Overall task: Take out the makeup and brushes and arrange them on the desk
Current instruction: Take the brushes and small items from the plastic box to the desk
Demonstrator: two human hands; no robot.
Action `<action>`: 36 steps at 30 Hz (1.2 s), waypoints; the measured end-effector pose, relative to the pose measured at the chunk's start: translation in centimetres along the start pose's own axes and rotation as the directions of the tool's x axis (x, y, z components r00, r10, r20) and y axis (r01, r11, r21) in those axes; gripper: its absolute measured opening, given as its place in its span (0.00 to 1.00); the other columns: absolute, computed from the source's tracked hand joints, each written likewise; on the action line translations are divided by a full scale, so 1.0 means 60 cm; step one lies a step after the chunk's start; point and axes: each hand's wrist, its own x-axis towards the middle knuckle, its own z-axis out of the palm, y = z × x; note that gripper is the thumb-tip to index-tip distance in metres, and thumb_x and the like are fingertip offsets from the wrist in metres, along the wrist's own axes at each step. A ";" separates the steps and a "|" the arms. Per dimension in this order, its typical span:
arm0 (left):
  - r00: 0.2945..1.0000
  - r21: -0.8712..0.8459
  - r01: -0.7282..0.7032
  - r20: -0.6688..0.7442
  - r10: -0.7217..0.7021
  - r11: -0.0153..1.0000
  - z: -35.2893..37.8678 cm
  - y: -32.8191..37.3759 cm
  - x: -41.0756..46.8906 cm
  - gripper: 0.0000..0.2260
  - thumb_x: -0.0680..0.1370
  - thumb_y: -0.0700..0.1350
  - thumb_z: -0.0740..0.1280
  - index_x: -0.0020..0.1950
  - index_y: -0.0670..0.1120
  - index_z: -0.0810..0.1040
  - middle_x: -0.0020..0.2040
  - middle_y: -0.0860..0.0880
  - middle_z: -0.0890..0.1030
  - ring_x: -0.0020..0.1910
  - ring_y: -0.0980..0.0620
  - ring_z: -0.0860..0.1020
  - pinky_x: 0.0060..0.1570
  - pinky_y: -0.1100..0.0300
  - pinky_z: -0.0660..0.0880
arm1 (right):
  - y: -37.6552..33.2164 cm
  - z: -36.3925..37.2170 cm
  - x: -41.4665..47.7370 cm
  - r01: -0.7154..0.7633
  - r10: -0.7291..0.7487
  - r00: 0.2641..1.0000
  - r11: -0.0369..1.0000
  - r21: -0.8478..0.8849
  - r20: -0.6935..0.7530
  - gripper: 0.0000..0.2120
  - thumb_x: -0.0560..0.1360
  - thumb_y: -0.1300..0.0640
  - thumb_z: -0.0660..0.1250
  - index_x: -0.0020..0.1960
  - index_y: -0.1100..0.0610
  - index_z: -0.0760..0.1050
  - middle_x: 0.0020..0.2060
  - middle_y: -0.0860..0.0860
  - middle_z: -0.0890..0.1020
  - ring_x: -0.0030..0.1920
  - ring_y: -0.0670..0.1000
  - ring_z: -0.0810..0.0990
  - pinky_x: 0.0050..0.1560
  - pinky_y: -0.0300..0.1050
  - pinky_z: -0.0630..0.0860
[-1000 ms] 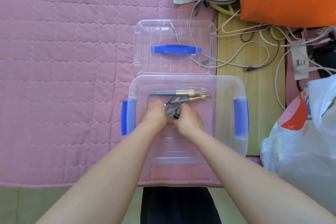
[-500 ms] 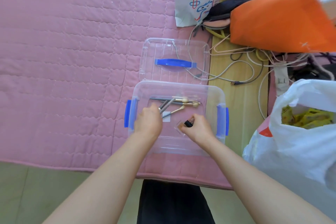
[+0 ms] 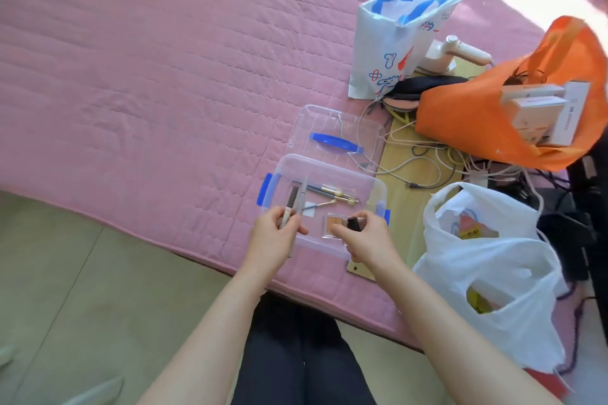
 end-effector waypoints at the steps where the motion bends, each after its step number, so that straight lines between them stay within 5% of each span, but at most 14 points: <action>1: 1.000 -0.029 0.002 -0.022 -0.003 1.000 -0.009 0.004 -0.023 0.05 0.78 0.43 0.63 0.43 0.48 0.77 0.40 0.48 0.84 0.38 0.52 0.74 0.38 0.58 0.71 | -0.011 0.000 -0.018 0.022 -0.022 1.000 1.000 -0.003 0.003 0.09 0.70 0.58 0.71 0.42 0.54 0.70 0.33 0.51 0.75 0.31 0.51 0.69 0.26 0.39 0.66; 8: 0.976 -0.175 -0.006 -0.215 -0.032 0.985 -0.080 0.000 -0.155 0.04 0.78 0.44 0.63 0.44 0.45 0.76 0.39 0.49 0.83 0.35 0.53 0.73 0.39 0.57 0.71 | -0.078 0.025 -0.134 0.152 -0.151 0.982 0.988 0.001 0.115 0.09 0.71 0.60 0.70 0.49 0.56 0.72 0.33 0.51 0.75 0.28 0.48 0.67 0.24 0.38 0.66; 15: 0.901 -0.338 0.014 -0.404 -0.158 0.941 -0.156 -0.025 -0.262 0.06 0.78 0.40 0.63 0.45 0.37 0.74 0.38 0.45 0.80 0.37 0.53 0.74 0.33 0.72 0.69 | -0.116 0.102 -0.218 0.236 -0.192 0.923 0.967 -0.097 0.334 0.09 0.71 0.61 0.69 0.48 0.58 0.71 0.32 0.51 0.73 0.29 0.49 0.68 0.26 0.39 0.66; 29: 0.704 -0.586 -0.020 -0.583 -0.405 0.810 -0.307 -0.158 -0.431 0.07 0.79 0.44 0.64 0.44 0.42 0.76 0.42 0.40 0.81 0.37 0.51 0.74 0.39 0.57 0.71 | -0.113 0.331 -0.366 0.488 -0.234 0.732 0.836 -0.253 0.639 0.09 0.68 0.57 0.71 0.43 0.54 0.71 0.31 0.47 0.74 0.32 0.49 0.70 0.34 0.45 0.69; 36: 0.613 -0.650 -0.043 -0.617 -0.494 0.759 -0.410 -0.242 -0.515 0.07 0.80 0.44 0.62 0.46 0.44 0.77 0.40 0.47 0.82 0.38 0.52 0.76 0.40 0.58 0.73 | -0.101 0.459 -0.473 0.508 -0.163 0.679 0.808 -0.298 0.716 0.10 0.71 0.57 0.71 0.48 0.53 0.71 0.35 0.50 0.75 0.30 0.48 0.71 0.26 0.38 0.69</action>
